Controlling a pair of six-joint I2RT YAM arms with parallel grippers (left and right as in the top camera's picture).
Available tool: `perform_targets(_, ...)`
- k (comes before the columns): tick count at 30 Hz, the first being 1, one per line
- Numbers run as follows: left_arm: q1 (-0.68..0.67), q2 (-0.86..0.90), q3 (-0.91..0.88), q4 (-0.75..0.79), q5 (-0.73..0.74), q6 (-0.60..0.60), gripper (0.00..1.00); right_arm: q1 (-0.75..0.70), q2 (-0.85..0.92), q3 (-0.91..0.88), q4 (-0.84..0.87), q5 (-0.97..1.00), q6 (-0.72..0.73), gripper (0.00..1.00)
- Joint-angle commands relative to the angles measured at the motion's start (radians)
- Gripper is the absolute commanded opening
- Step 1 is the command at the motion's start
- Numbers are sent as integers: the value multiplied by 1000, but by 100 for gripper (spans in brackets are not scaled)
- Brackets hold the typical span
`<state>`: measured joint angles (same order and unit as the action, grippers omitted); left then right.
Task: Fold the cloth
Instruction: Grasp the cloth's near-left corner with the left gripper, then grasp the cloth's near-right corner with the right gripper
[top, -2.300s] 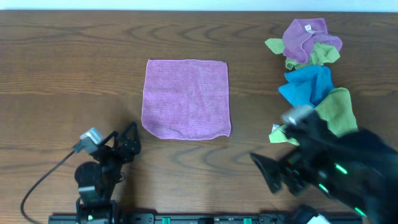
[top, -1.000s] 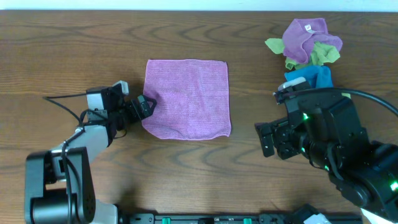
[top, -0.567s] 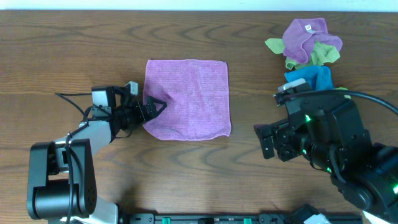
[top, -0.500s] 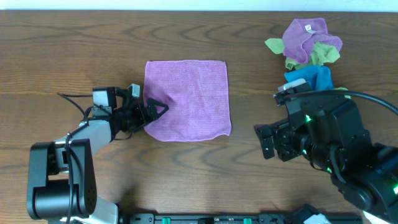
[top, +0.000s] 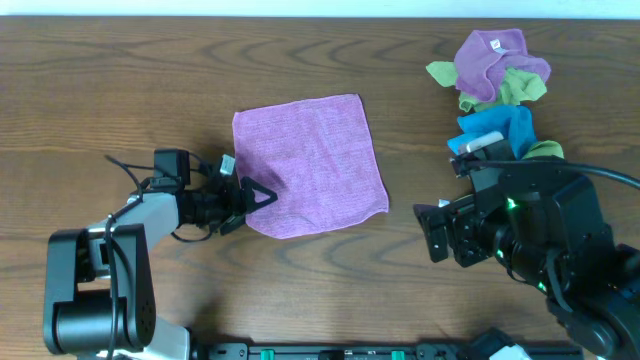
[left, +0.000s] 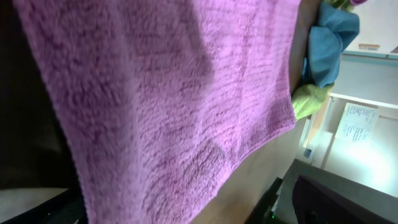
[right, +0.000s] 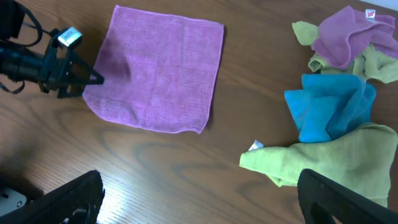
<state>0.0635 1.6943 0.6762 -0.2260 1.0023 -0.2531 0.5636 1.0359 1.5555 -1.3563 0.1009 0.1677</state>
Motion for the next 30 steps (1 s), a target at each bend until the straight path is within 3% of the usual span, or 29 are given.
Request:
perform_targets(1,-5,-29,-29,-37,-31,17,95,-11,-4,-6,3,-3,-9,99)
perform_targets(15,-5,-138,-23,-71,72,-13,97,-11,-4,-6,5,-3,-20,99)
perform_targets(22,-5,-166,-23,-212,59,61,96,-11,-4,-6,10,4,-27,99)
perform_targets(30,-5,-182,-23,-361,-143,124,95,-18,7,-11,25,29,-35,99)
